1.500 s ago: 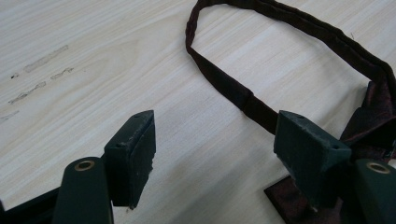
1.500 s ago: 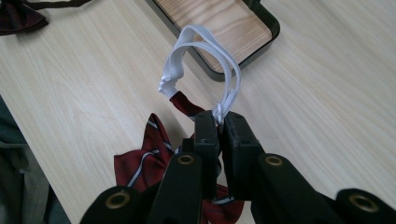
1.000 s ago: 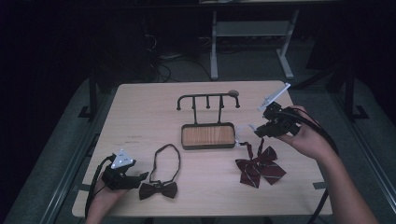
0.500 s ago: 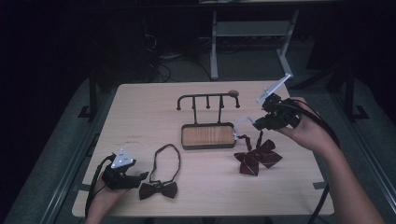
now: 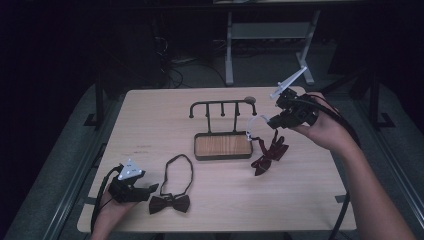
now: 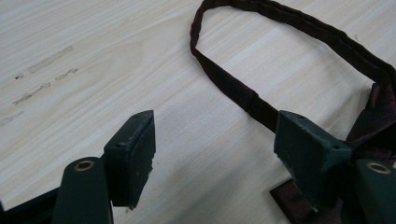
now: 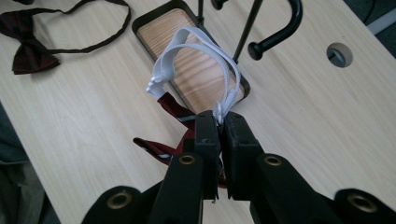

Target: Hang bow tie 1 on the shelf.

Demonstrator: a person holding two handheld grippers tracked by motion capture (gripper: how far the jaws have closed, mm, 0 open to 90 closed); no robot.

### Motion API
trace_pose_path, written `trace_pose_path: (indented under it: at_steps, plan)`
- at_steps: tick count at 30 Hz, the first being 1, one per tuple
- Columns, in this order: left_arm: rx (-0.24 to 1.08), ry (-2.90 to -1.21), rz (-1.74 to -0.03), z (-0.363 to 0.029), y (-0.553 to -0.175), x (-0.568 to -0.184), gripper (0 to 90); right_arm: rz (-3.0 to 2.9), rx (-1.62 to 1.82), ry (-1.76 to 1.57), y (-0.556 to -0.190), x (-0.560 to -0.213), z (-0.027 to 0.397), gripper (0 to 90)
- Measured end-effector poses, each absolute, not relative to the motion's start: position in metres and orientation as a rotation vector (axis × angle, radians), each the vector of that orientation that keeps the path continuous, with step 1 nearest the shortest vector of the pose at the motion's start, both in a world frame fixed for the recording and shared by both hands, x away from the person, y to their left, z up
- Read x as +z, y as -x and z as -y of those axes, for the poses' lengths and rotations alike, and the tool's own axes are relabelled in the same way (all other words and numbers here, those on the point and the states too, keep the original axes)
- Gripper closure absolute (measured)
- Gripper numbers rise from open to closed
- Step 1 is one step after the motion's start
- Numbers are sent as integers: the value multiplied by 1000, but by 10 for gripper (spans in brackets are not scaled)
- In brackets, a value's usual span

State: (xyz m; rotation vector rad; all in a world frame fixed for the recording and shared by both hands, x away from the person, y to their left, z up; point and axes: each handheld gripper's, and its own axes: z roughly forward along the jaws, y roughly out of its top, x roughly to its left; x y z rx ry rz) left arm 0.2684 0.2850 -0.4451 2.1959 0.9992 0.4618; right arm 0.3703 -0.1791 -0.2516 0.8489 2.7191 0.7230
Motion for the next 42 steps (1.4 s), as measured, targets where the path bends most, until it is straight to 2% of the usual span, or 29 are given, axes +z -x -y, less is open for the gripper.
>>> trace_pose_path:
  at_steps: [16,42]
  plan:
    - [460,-2200,-997,-285,-268,-444,299,-2701,704,-868,-389,-244,176,850]
    - [444,-2205,-989,-284,-269,-447,299,-2692,670,-1017,-432,-259,179,847]
